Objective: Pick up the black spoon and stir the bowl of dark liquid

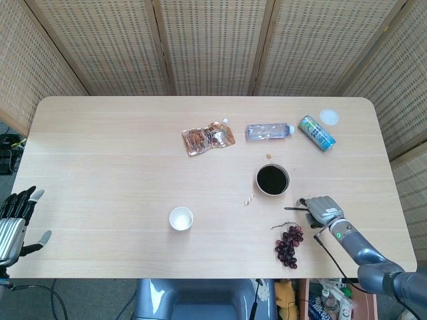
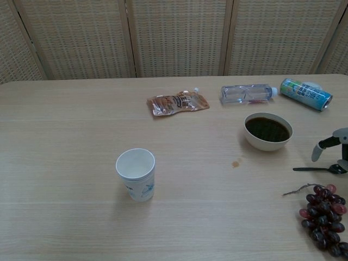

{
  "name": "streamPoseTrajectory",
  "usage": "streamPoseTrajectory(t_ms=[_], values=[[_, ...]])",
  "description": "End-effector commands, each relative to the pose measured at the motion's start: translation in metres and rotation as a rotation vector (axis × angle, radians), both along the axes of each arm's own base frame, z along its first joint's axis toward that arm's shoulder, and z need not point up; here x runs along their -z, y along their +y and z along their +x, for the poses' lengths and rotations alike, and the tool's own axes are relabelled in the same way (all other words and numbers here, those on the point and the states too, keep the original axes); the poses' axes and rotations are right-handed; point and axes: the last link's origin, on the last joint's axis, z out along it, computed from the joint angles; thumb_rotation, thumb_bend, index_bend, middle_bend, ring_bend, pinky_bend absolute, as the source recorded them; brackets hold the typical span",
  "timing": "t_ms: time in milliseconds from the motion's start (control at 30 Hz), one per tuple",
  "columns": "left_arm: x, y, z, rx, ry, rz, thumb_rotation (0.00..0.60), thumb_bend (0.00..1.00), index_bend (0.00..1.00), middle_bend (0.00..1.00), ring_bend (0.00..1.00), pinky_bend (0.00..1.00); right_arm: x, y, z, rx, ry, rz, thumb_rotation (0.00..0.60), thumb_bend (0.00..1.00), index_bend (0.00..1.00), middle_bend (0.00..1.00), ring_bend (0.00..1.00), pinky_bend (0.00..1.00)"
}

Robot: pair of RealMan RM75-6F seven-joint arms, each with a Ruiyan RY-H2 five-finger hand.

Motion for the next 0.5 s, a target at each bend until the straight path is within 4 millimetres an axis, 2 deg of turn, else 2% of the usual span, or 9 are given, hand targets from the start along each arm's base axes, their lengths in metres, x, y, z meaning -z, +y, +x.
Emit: streamPoseTrajectory(t_ms=[33, 500], values=[[0.000, 0.001, 0.001, 0.002, 0.000, -0.002, 0.600, 0.31, 0.00, 0.00, 0.00, 0.00, -0.005, 0.003, -0.004, 0.011, 0.006, -0.008, 0.600, 0.84, 0.26, 0.96, 0.97, 0.98], [0.001, 0.002, 0.006, 0.015, 0.006, -0.006, 0.600, 0.31, 0.00, 0.00, 0.00, 0.00, -0.012, 0.017, -0.025, 0.064, 0.027, -0.017, 0.600, 0.84, 0.26, 0.96, 0.97, 0.98]])
